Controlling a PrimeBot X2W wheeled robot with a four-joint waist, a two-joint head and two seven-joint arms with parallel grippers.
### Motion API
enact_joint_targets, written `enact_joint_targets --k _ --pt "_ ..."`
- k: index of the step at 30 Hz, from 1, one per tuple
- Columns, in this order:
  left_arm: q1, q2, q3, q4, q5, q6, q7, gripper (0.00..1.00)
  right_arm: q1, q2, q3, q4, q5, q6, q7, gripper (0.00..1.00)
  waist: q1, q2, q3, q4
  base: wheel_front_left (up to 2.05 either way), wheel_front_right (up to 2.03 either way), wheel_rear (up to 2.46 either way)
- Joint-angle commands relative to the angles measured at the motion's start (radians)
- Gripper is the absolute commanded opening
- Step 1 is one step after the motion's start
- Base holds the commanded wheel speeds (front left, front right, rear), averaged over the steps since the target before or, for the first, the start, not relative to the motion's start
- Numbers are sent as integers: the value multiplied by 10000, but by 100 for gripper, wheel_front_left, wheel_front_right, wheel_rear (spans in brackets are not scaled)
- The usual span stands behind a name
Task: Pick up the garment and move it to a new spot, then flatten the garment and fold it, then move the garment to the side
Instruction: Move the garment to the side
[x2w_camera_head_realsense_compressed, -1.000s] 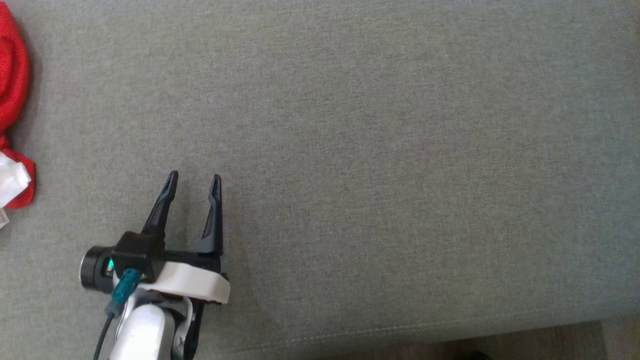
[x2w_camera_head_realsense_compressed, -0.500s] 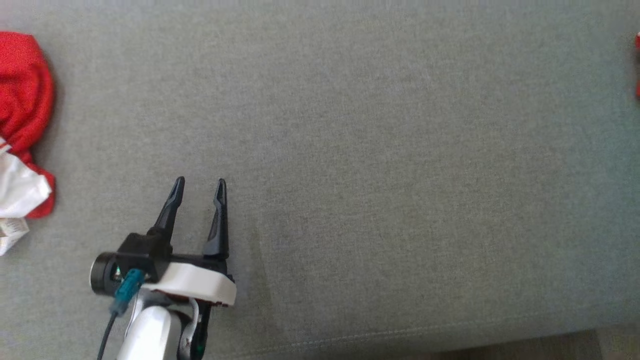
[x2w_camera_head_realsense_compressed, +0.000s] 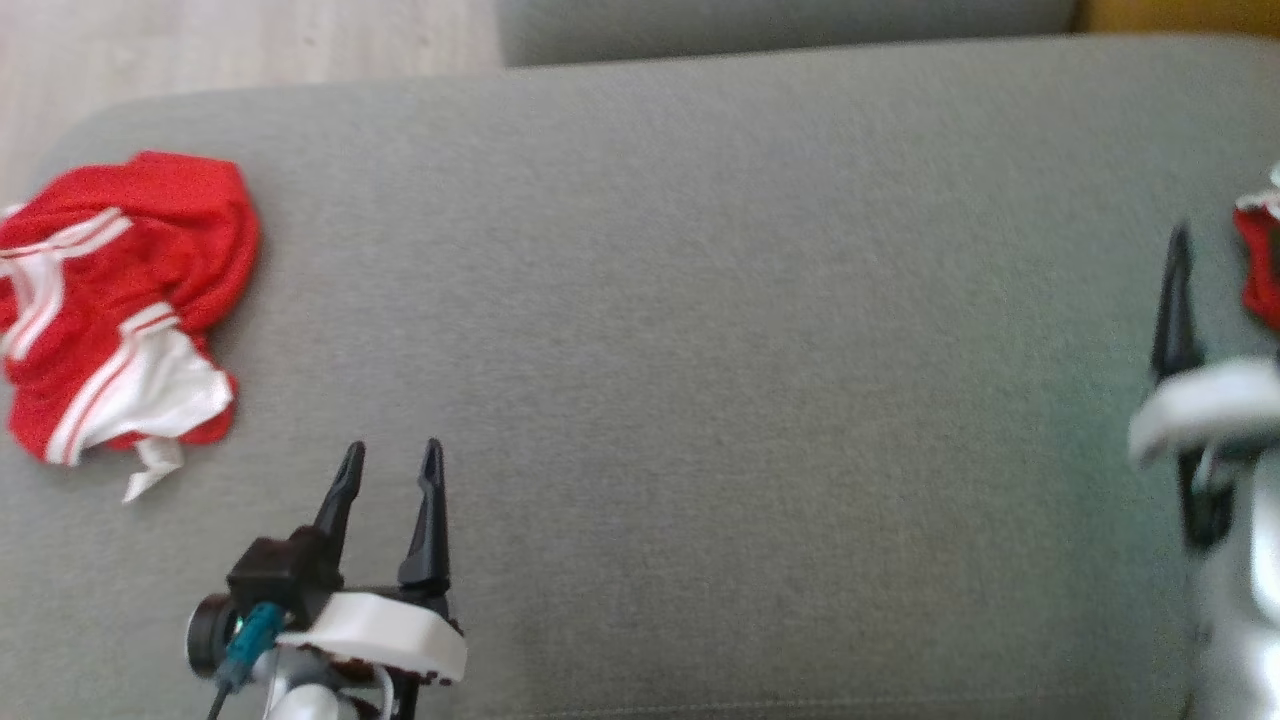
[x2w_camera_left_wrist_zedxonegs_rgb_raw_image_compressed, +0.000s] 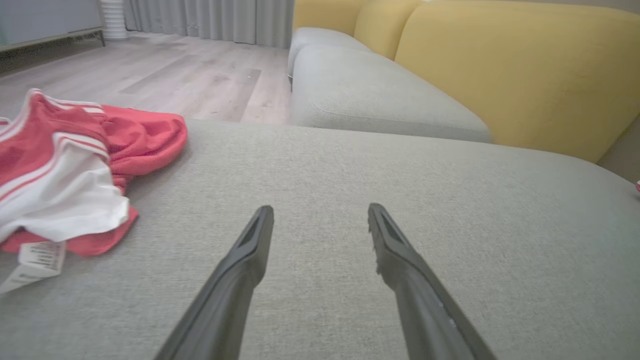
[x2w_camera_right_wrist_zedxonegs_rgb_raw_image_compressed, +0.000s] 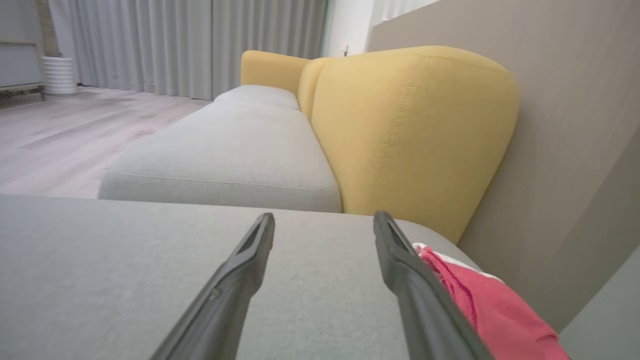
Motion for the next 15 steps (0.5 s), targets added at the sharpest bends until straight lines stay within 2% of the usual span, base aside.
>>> enact_joint_targets --k 1,8,15 --pt "-75 -17 479 -265 -45 52 -61 100 420 81 425 -738 178 -7 -91 100 1 0 -431 422 0 0 0" --pt "269 -19 819 -148 18 -99 -61 100 3349 843 1154 -3028 1066 -7 82 100 1 0 -890 755 0 0 0" --pt "411 -19 906 -59 52 -191 -61 100 4780 969 1656 -3491 1740 -7 -41 100 1 0 -1099 731 0 0 0"
